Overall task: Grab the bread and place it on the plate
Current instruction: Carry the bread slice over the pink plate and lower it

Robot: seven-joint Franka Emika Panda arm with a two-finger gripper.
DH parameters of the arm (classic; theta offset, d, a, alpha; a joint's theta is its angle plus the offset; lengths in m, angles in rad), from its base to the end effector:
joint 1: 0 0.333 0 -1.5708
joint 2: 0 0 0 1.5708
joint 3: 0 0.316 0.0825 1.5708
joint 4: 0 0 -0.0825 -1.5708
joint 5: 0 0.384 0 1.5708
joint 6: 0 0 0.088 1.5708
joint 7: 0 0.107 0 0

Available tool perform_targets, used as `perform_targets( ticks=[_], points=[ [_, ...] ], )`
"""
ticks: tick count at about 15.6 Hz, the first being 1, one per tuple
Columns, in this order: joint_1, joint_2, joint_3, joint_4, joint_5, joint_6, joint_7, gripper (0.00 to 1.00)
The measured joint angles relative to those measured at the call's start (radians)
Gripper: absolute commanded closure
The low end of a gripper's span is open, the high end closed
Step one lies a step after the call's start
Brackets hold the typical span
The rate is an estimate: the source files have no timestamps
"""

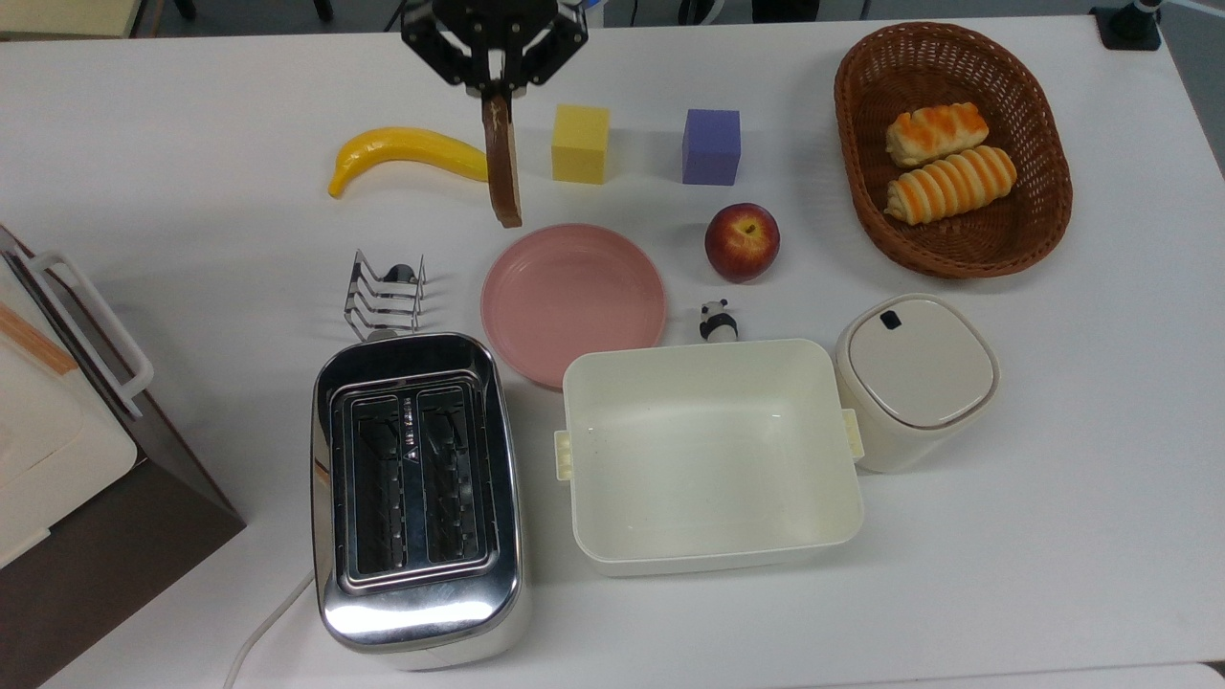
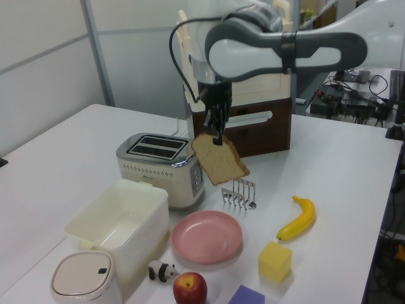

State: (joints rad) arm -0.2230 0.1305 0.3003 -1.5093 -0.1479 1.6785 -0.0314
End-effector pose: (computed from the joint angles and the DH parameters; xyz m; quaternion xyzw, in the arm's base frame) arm 0.6025 0.0209 0.5917 0.9965 0.0589 0.0235 0.0539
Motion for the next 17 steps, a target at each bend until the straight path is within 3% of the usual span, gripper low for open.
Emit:
perform_targets(
  ticks=[17],
  points=[
    [-0.002,0.045,-0.002,-0.122,-0.022,0.144,-0.001,1.00]
  ],
)
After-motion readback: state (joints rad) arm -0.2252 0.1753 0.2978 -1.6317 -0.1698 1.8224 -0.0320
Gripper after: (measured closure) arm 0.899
